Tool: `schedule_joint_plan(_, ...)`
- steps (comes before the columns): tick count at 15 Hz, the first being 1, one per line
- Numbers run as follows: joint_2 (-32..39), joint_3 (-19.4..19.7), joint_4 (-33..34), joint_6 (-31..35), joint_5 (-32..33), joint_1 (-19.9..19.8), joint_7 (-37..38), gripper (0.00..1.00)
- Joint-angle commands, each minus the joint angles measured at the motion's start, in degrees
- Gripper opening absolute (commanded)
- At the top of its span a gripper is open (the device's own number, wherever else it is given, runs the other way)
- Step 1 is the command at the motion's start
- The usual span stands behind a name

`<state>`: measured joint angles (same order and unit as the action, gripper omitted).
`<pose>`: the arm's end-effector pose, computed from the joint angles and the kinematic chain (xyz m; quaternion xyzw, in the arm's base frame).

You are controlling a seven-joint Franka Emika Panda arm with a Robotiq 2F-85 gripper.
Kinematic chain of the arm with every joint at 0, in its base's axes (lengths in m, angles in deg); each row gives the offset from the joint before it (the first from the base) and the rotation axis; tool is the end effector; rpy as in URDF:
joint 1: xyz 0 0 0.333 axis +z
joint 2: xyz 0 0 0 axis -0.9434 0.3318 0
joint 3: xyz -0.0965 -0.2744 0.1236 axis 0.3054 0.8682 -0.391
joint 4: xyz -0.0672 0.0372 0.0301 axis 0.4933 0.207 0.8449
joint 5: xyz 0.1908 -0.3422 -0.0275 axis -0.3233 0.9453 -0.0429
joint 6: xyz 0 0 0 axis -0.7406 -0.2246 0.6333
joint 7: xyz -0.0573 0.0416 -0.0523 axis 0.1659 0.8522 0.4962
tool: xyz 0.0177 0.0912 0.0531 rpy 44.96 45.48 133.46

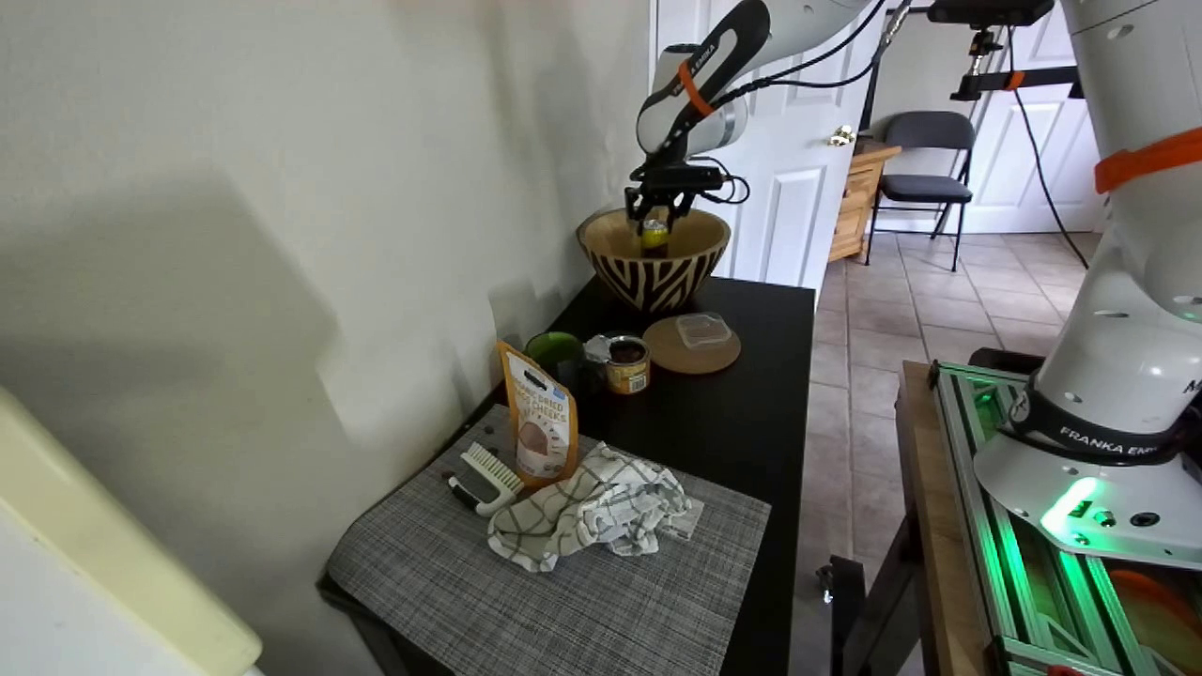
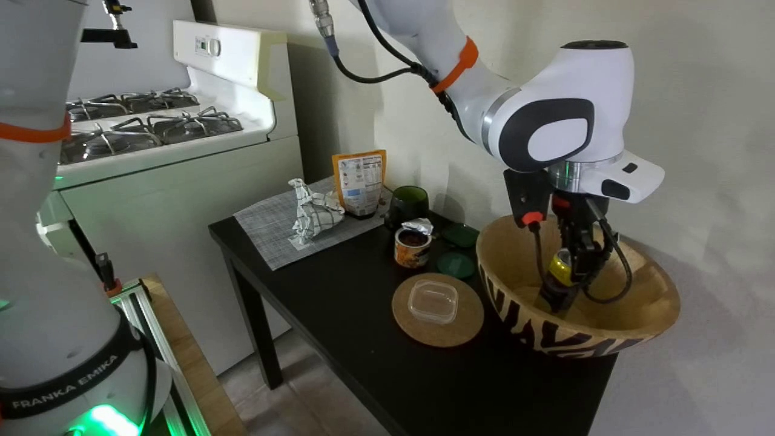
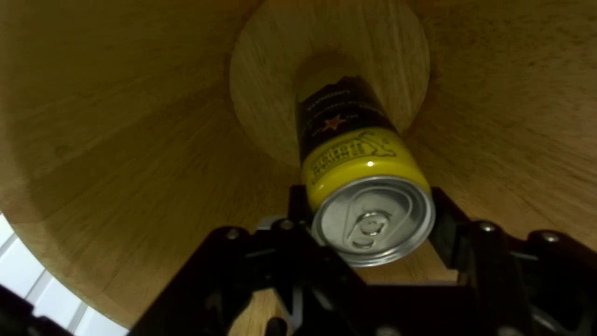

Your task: Put the can in the brown bowl

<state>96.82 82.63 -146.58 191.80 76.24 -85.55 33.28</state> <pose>0.5871 -0.3337 0.2893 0.8809 -0.4515 0.1365 0.0405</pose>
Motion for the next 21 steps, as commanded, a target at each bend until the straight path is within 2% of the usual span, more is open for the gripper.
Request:
schedule_joint_plan(1,-1.55,0.80,-2.67,1.59,-0.20,1.16,1.45,0.38)
schedule_joint_plan(5,-1.67,1.59,-3.58,2.76,0.50,2.21,2.35,0.38)
schedule_joint_plan(6,-1.68,1.70,-3.69,2.79,0.53,2.37,2.54,0.42)
schedule_joint_plan(7,-1.69,1.86,-3.72,2.68,0.60,2.53,2.75,0.88)
schedule_joint_plan(8,-1.74,2.19,-3.81,2.63,0.81,2.79,3.15,0.88)
schedule_joint_plan(10,-2.08,2.71,-4.05,2.55,1.10,3.18,3.66,0.99)
schedule_joint_plan(15,-7.93,3.50,-6.67,-0.88,2.01,3.53,2.58,1.00)
schedule_joint_plan(20,-23.10,-0.92,-14.27,-5.53,-0.75,-0.23,-15.23,1.00)
schedule_joint_plan(21,-15.15,0.35,-7.97,-4.13,0.56,0.79,-8.99,1.00)
